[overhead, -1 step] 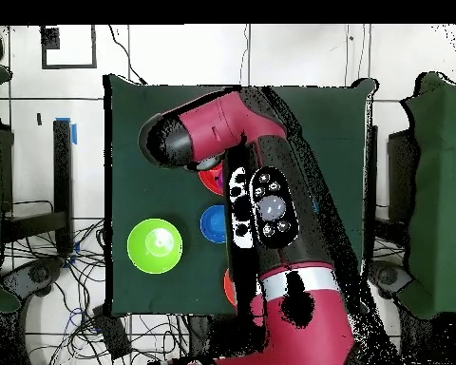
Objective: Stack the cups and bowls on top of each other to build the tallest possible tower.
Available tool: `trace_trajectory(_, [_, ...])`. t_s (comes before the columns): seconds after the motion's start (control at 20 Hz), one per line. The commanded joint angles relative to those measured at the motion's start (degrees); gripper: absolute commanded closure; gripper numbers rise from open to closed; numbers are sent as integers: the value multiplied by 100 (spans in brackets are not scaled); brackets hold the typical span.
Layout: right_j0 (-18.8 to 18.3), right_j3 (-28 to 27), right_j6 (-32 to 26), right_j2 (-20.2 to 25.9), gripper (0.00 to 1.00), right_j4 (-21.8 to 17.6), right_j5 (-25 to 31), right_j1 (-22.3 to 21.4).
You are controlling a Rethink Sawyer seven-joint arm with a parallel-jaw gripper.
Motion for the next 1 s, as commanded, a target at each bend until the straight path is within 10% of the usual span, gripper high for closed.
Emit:
trace_trajectory(0.05, [185,298,221,-136,100,76,168,74])
trace_trajectory(1.0, [165,379,237,-145,100,131,-207,122])
